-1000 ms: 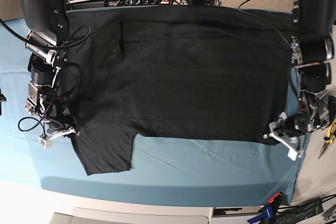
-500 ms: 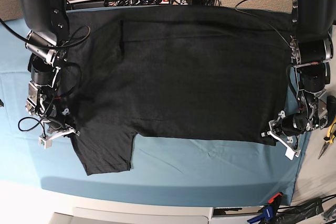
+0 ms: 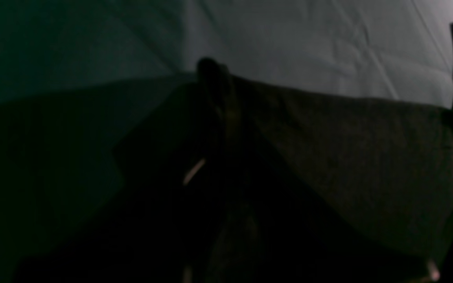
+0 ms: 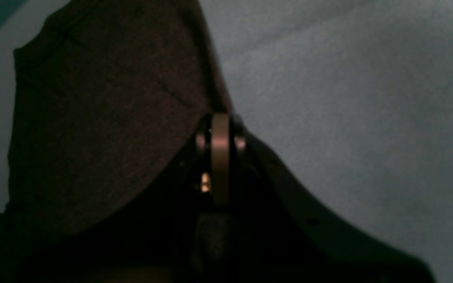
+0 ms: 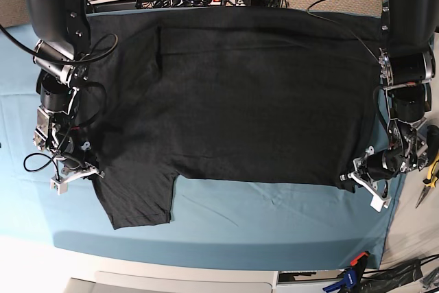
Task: Fold the T-shirt properly
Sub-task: 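Lift the hem with both grippers and fold it toward the collar edge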
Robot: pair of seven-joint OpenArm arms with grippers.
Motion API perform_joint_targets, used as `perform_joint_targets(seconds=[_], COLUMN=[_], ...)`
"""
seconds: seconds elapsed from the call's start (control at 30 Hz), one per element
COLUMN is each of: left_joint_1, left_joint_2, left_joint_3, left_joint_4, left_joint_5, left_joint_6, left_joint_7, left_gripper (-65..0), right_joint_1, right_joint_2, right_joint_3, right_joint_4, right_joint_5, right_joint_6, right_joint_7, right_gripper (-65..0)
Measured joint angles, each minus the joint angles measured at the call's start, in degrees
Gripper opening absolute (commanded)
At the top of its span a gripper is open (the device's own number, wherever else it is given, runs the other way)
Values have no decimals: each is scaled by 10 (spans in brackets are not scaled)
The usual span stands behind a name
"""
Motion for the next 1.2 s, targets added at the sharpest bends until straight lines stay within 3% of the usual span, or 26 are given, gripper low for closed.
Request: perform_joint_targets(seconds=[0.17,0.27,0.33,0.43,0.63,0.7,0.83,1.0,1.2], left_joint_1=[-2,-2,-2,-2,10,13,25,43,79], left_joint_2=[-2,-16,-33,-59,-89,-100,-116,-125,-128], left_joint_3=[0,0,0,0,1,0,1,1,1], left_joint_4=[0,0,0,0,0,0,0,0,26], left_joint_5=[-11,-93,-147,-243,-474,-472,-471,-472,-471], left_joint_6=[0,-50,-69,-99,-101,-104,-103,-103,-103], left_joint_7=[20,73,106,173,358,408,404,403,403], left_gripper=[-650,-650,-650,-650,-650,-650,-650,-650,-650], right_joint_1=[-25,-59,-87,-133,-208,-228,-270,-322,-377], right_joint_2=[9,7,8,8,8,13,45,93,108], right_joint_3=[0,0,-1,-2,-3,-3,-4,-3,4], right_joint_4=[42,106,156,233,404,466,560,594,594], right_joint_5=[-1,33,70,130,260,295,330,346,360], right_joint_6=[93,110,132,138,138,140,145,145,145], right_joint_7=[-25,-61,-75,-99,-202,-237,-294,-302,-303], right_gripper=[-650,-650,-650,-650,-650,-650,-650,-650,-650])
